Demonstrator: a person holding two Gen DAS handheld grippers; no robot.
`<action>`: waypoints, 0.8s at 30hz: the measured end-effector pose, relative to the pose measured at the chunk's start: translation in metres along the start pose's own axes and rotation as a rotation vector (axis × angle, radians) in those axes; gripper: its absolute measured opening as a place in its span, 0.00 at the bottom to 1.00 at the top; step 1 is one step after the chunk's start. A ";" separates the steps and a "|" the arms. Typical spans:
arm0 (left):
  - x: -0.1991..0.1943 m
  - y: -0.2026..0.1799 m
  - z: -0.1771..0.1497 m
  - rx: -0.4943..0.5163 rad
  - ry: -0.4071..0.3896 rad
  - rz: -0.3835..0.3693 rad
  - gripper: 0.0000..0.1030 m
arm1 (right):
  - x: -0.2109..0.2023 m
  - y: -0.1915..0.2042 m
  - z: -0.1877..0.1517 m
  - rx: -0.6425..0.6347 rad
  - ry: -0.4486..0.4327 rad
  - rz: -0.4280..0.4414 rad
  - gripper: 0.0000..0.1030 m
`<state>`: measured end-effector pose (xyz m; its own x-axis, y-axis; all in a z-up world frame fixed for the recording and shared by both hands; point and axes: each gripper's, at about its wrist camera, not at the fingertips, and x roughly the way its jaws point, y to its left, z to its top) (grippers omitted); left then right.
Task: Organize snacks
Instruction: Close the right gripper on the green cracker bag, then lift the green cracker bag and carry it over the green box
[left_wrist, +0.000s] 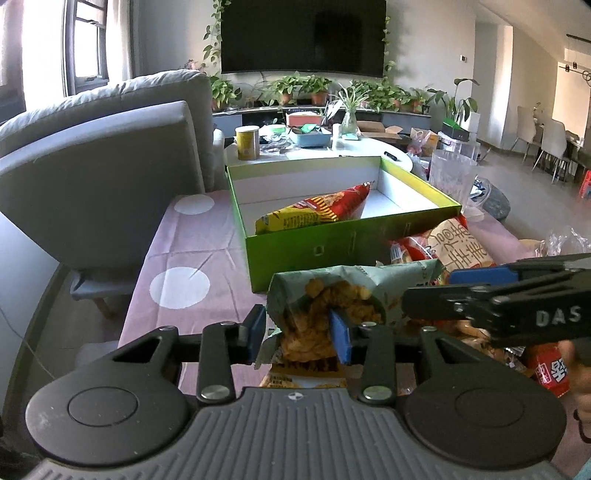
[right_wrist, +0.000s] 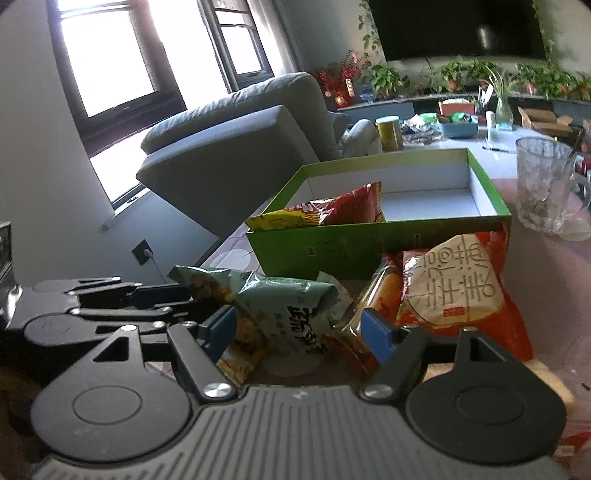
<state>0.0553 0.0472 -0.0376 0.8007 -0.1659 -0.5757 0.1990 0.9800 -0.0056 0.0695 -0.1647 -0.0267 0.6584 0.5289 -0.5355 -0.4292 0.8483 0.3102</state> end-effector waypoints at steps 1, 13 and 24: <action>0.000 0.000 0.000 0.002 -0.001 -0.002 0.36 | 0.002 0.000 0.001 0.009 0.002 0.002 0.56; 0.008 0.000 0.002 0.026 -0.005 -0.030 0.36 | 0.023 0.000 0.006 0.078 0.030 0.044 0.56; 0.004 0.000 0.001 0.035 -0.019 -0.031 0.50 | 0.021 0.002 0.007 0.083 0.029 0.042 0.54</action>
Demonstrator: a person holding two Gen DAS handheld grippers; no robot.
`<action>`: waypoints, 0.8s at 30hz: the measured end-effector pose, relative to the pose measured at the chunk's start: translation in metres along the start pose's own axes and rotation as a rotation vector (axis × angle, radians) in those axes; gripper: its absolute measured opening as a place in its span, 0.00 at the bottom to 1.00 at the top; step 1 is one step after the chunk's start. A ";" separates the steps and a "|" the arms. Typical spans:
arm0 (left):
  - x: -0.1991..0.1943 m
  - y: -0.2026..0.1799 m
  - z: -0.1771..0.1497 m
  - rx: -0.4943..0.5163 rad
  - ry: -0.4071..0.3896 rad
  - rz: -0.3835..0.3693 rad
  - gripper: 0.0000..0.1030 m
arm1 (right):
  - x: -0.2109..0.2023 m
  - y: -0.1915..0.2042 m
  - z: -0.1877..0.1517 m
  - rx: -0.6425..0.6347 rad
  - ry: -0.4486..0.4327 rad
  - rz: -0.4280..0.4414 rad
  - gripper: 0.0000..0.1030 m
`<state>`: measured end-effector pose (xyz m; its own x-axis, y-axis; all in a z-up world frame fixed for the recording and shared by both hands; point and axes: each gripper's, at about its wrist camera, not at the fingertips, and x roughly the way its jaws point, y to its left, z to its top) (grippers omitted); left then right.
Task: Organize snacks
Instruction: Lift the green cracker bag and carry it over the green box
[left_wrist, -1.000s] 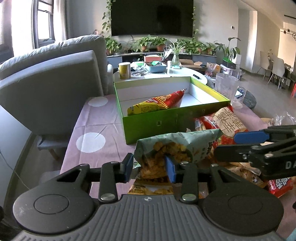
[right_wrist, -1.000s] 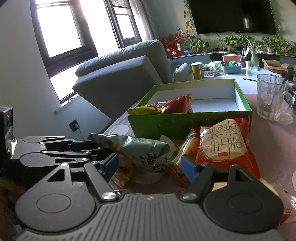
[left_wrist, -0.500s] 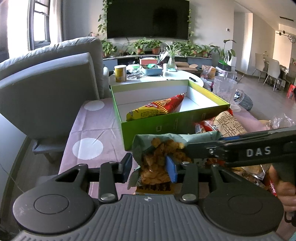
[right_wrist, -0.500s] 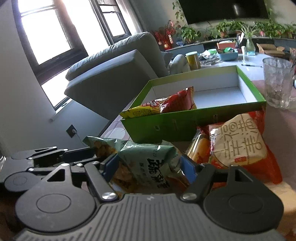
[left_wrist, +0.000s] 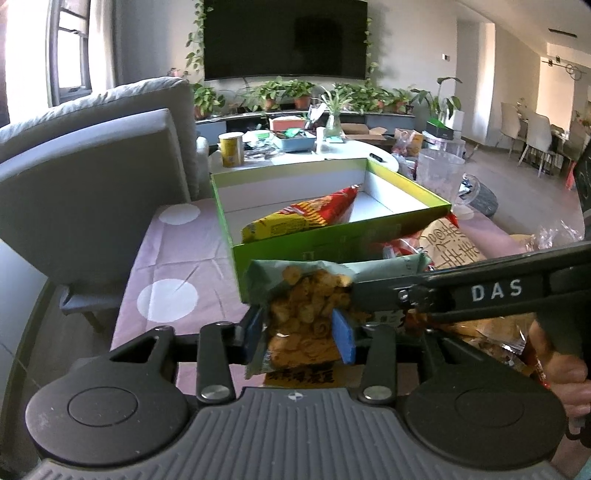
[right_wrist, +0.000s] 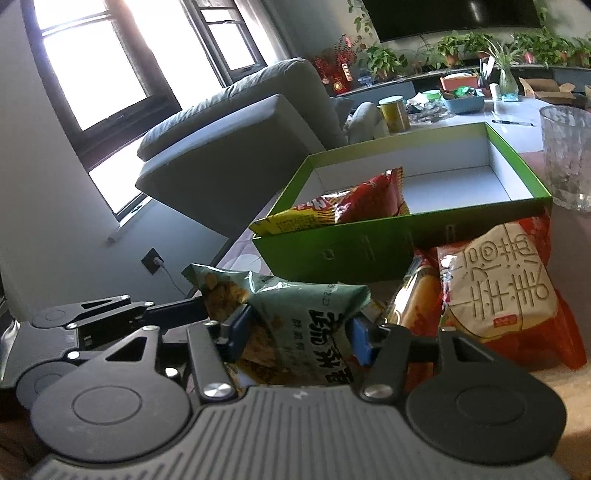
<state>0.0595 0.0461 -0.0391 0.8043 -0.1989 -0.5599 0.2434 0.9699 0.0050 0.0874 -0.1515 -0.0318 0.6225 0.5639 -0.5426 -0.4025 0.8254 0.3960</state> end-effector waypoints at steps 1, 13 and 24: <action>-0.002 0.001 -0.001 -0.006 -0.008 0.017 0.68 | 0.000 -0.001 0.001 0.003 0.000 -0.002 0.55; 0.016 0.007 0.004 -0.025 -0.002 -0.011 0.56 | 0.004 -0.001 0.006 0.029 -0.002 -0.019 0.55; -0.002 0.004 0.008 -0.054 -0.028 -0.025 0.48 | -0.006 0.006 0.007 0.006 -0.039 0.001 0.54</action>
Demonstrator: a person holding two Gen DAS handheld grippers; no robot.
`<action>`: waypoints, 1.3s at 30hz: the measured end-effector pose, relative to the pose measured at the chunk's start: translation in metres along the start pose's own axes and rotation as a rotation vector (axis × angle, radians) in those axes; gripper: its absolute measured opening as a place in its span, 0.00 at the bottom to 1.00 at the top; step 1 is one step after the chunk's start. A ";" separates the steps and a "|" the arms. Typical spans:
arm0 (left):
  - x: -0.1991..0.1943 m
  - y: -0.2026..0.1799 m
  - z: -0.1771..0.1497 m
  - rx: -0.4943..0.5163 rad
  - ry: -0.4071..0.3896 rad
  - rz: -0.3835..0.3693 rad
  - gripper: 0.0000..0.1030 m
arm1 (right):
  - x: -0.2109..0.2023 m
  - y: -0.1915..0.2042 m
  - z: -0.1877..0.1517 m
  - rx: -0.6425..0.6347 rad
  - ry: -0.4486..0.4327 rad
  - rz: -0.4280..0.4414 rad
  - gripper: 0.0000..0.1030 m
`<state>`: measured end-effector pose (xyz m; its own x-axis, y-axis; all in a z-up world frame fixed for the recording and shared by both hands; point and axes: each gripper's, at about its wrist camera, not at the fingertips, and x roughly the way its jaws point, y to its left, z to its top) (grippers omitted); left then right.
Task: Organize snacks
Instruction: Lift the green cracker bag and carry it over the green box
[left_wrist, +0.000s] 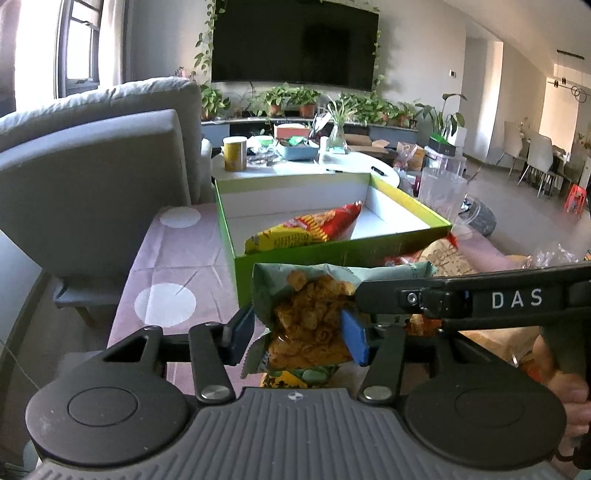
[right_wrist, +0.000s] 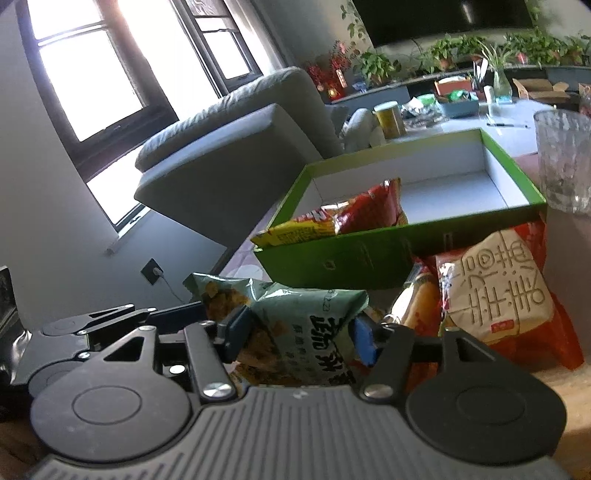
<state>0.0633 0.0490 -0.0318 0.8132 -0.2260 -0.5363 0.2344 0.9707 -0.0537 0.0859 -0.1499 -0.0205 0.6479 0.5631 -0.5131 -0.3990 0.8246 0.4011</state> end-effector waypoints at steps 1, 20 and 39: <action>-0.002 0.000 0.002 0.002 -0.007 0.002 0.48 | -0.002 0.001 0.001 -0.002 -0.007 0.003 0.54; -0.016 -0.016 0.054 0.036 -0.116 0.004 0.48 | -0.027 0.013 0.049 -0.084 -0.149 -0.003 0.54; 0.039 -0.008 0.099 0.021 -0.079 0.037 0.48 | 0.010 -0.012 0.094 -0.145 -0.213 -0.008 0.54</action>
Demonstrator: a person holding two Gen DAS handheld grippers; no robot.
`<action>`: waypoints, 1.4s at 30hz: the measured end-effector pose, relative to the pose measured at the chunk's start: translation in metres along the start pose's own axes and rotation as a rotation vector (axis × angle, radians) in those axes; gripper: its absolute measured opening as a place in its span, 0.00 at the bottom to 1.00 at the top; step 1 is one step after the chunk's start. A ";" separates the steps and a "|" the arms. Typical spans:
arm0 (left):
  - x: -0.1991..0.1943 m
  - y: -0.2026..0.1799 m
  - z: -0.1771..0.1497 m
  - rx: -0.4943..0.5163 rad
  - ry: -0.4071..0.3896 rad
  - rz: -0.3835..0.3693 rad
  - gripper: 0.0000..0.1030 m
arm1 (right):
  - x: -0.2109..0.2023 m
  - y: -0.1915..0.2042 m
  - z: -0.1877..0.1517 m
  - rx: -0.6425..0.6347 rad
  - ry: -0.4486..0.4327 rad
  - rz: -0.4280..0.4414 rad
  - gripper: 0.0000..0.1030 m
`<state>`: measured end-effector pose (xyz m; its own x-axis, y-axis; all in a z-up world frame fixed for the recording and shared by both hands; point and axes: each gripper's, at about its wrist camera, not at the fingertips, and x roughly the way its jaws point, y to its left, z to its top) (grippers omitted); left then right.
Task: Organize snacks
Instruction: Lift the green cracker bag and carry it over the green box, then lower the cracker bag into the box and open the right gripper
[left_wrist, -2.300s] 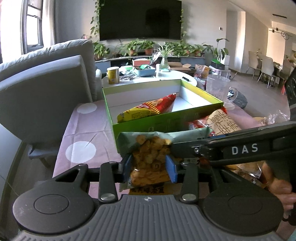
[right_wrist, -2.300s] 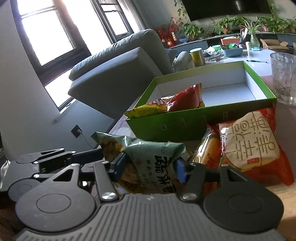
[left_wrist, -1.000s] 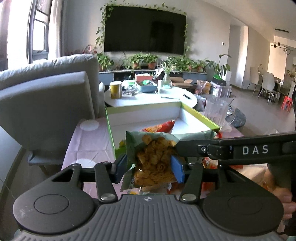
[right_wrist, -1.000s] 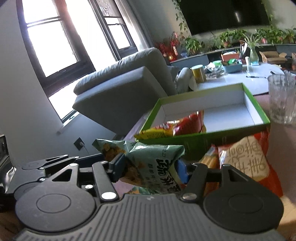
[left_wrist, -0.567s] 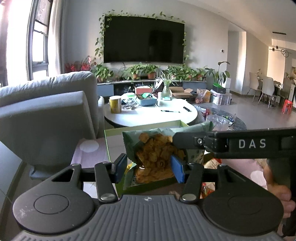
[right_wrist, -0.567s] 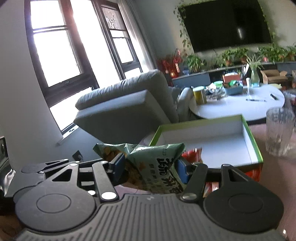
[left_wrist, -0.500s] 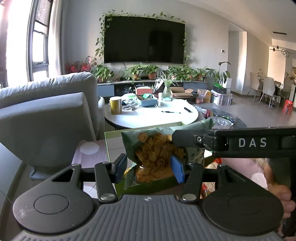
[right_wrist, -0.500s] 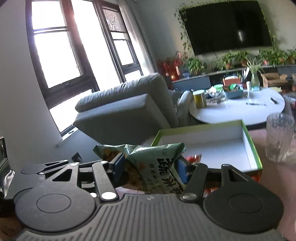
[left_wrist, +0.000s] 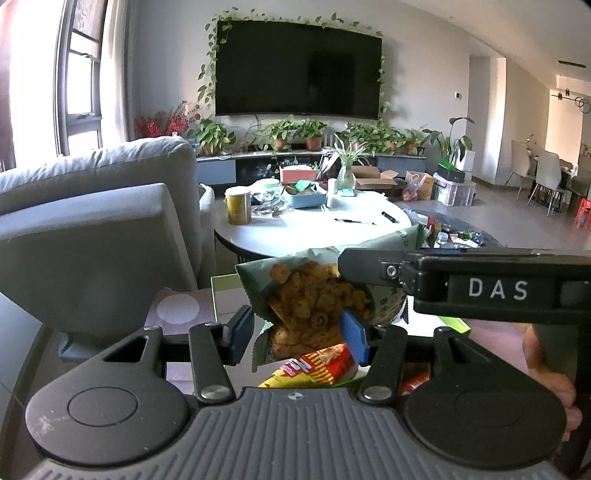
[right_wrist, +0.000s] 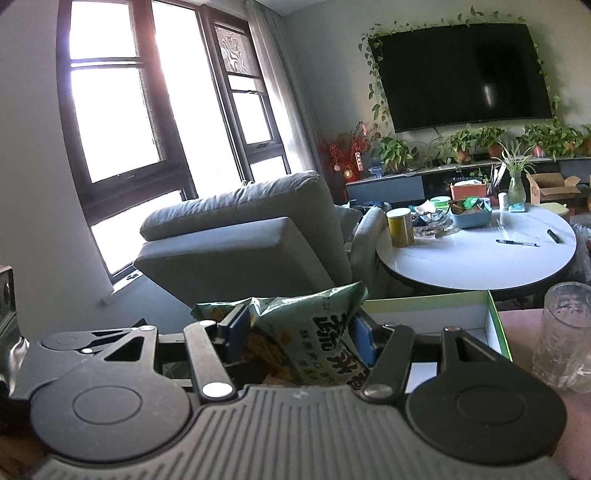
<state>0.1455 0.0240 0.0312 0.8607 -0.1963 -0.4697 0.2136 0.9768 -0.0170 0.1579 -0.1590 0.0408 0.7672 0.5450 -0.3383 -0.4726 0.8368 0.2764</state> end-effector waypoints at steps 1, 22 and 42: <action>0.004 0.001 0.000 0.000 0.006 0.001 0.48 | 0.004 -0.003 0.000 0.006 0.004 0.000 0.54; 0.065 0.022 -0.007 -0.023 0.103 0.035 0.48 | 0.057 -0.026 -0.014 0.073 0.089 0.005 0.55; 0.058 0.030 -0.015 -0.052 0.094 0.068 0.49 | 0.052 -0.027 -0.014 0.078 0.107 -0.027 0.55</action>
<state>0.1950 0.0436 -0.0104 0.8245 -0.1229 -0.5523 0.1295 0.9912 -0.0272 0.2038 -0.1525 0.0030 0.7265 0.5284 -0.4392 -0.4142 0.8468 0.3338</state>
